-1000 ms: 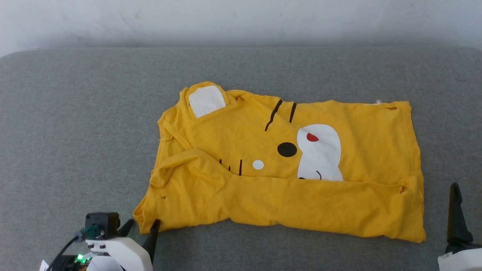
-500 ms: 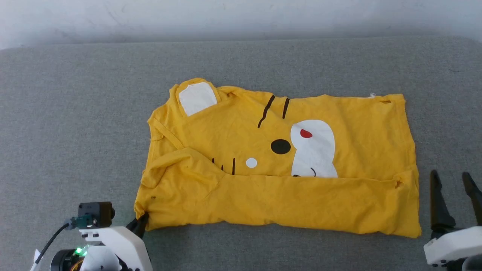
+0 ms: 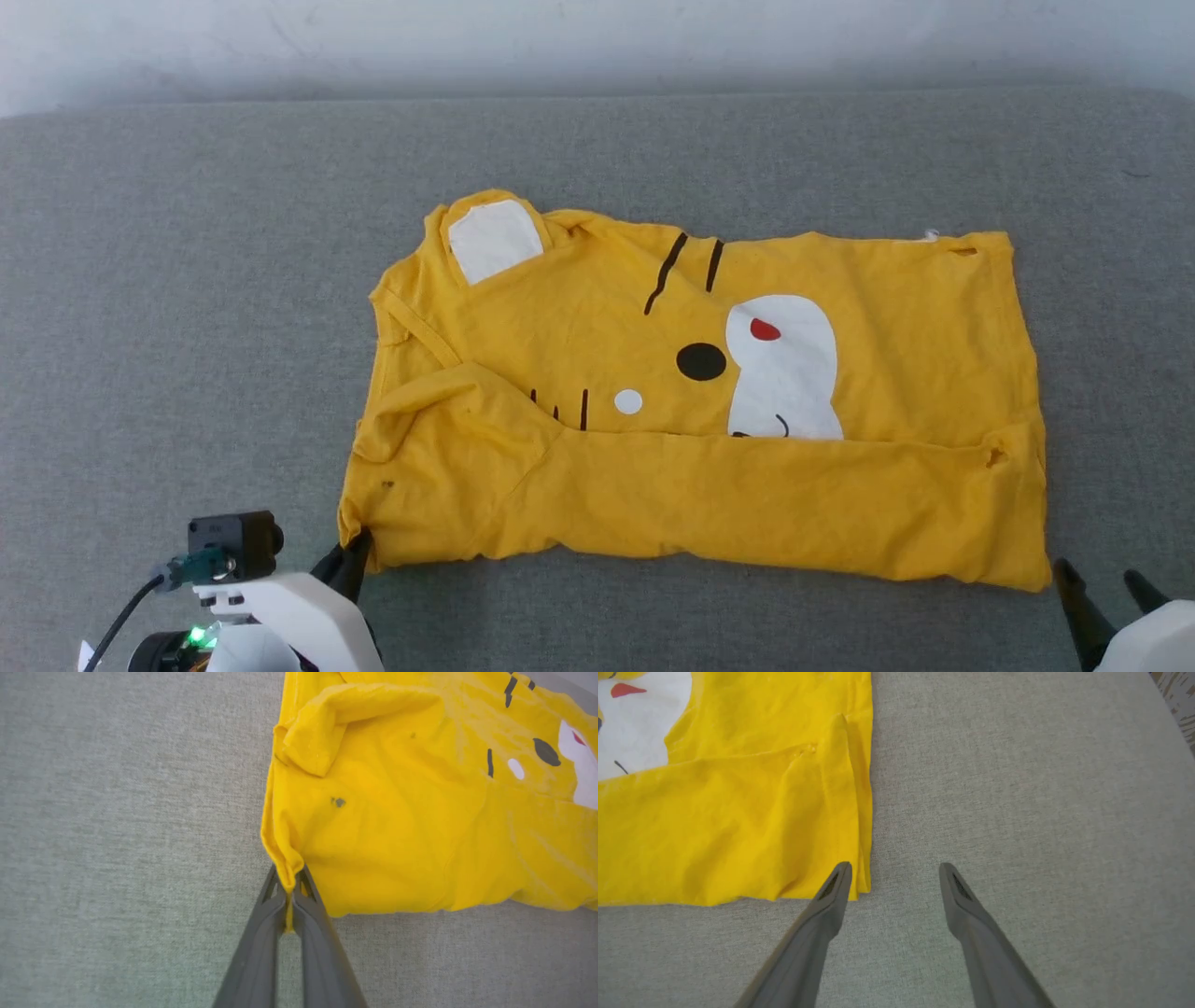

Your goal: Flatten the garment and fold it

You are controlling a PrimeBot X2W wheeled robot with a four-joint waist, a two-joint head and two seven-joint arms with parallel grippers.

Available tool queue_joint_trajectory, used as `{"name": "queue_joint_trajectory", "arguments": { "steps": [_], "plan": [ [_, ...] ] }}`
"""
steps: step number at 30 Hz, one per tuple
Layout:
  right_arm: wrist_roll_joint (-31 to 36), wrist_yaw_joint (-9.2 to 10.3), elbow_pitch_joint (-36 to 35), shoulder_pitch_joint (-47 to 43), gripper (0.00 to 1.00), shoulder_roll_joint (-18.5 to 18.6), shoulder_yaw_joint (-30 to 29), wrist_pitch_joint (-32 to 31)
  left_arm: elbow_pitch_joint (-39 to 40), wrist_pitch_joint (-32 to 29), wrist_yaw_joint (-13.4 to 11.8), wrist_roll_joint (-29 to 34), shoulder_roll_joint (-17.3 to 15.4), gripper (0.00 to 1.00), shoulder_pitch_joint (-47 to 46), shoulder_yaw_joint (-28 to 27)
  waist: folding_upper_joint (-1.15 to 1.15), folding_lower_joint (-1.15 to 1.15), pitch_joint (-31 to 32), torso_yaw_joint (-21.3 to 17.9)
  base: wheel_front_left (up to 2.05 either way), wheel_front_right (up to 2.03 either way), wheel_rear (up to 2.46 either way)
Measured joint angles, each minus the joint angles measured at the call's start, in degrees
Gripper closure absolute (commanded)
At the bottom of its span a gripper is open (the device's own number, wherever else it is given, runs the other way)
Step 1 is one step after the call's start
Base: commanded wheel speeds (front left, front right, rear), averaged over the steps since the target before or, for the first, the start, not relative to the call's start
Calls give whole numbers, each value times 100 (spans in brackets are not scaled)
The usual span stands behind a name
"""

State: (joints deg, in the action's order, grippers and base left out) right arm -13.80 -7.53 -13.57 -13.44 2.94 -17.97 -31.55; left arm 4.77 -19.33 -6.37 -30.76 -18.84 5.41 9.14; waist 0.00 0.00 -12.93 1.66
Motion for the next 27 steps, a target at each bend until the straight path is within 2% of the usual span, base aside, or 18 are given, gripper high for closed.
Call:
{"name": "queue_joint_trajectory", "arguments": {
  "steps": [11,12,13,14,15,22,27],
  "plan": [
    [-27,0,789,327,0,-2,361,131,77,18,-32,-2,-8,100,-16,-30,0,0,-151,-23,0,0,0],
    [-27,0,869,378,17,1,379,131,77,18,-32,-4,-8,100,-20,-30,0,0,-160,-19,0,0,0],
    [-37,0,938,425,53,4,376,127,77,18,-33,-11,-8,100,-25,-31,0,-1,-170,-14,0,0,0],
    [-37,0,1001,471,73,11,371,110,77,18,-33,-11,-8,100,-30,-32,0,-1,-179,-9,0,0,0],
    [-37,0,1036,511,100,19,365,98,76,16,-33,-12,-7,100,-36,-30,0,-1,-187,0,0,0,0],
    [-47,-2,990,606,100,9,277,48,80,10,-56,-178,7,100,-80,-60,0,0,-177,57,0,0,0],
    [14,-1,548,607,100,-4,107,-57,269,29,-59,-512,63,100,64,-305,0,0,-39,55,0,0,0]
  ]
}}
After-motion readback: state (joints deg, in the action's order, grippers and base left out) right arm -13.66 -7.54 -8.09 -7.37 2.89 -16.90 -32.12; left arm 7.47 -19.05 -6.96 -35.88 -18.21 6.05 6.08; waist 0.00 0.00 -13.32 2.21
